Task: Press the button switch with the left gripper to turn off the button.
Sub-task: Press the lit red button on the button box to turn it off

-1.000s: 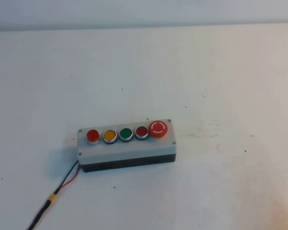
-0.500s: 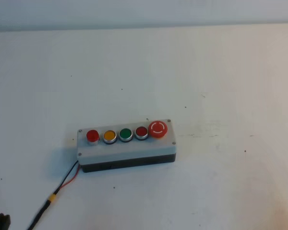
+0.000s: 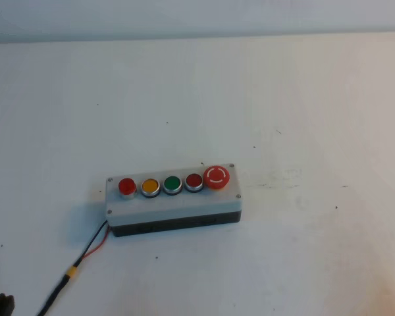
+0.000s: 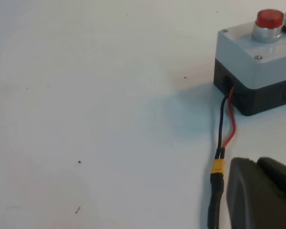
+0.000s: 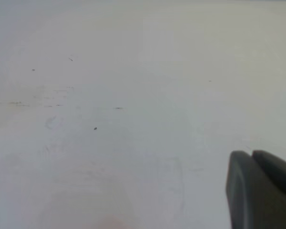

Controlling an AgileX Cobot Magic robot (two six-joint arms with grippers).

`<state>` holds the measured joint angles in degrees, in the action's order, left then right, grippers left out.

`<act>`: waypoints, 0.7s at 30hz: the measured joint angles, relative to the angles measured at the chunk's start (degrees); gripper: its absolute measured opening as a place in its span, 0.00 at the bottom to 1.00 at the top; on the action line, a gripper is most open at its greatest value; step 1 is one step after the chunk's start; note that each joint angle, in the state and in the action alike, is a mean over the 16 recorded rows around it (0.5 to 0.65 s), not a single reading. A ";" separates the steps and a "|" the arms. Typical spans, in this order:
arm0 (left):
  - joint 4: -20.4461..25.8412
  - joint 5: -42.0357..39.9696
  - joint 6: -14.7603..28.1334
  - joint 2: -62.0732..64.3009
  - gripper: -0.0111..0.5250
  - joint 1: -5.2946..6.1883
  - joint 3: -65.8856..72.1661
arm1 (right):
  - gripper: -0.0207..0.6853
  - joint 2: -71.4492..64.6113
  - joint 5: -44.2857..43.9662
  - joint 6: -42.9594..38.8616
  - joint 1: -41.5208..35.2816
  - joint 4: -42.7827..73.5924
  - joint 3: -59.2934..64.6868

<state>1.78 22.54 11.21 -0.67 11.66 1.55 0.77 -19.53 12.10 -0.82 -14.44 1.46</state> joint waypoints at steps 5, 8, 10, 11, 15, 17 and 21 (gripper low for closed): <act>0.00 0.02 -0.03 0.00 0.02 0.00 -0.03 | 0.01 0.00 0.00 0.00 0.00 -0.01 0.00; 0.00 0.02 -0.03 0.00 0.02 0.00 -0.05 | 0.01 0.00 0.00 0.00 0.00 -0.03 0.00; 0.00 0.02 -0.03 0.00 0.02 0.00 -0.06 | 0.01 0.00 0.00 0.00 0.00 -0.04 0.00; 0.00 0.02 -0.03 0.00 0.02 0.00 -0.07 | 0.01 0.00 0.00 0.00 0.00 -0.05 0.00; 0.00 0.02 -0.03 0.00 0.02 0.00 -0.09 | 0.01 0.00 0.00 0.00 0.00 -0.07 0.00; 0.00 0.02 -0.03 0.00 0.02 0.00 -0.09 | 0.01 0.00 0.00 0.00 0.00 -0.08 0.00; 0.00 0.02 -0.03 0.00 0.02 0.00 -0.09 | 0.01 0.00 0.00 0.00 0.00 -0.09 0.00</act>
<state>1.78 22.56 11.18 -0.67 11.66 1.45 0.77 -19.53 12.10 -0.82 -14.53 1.46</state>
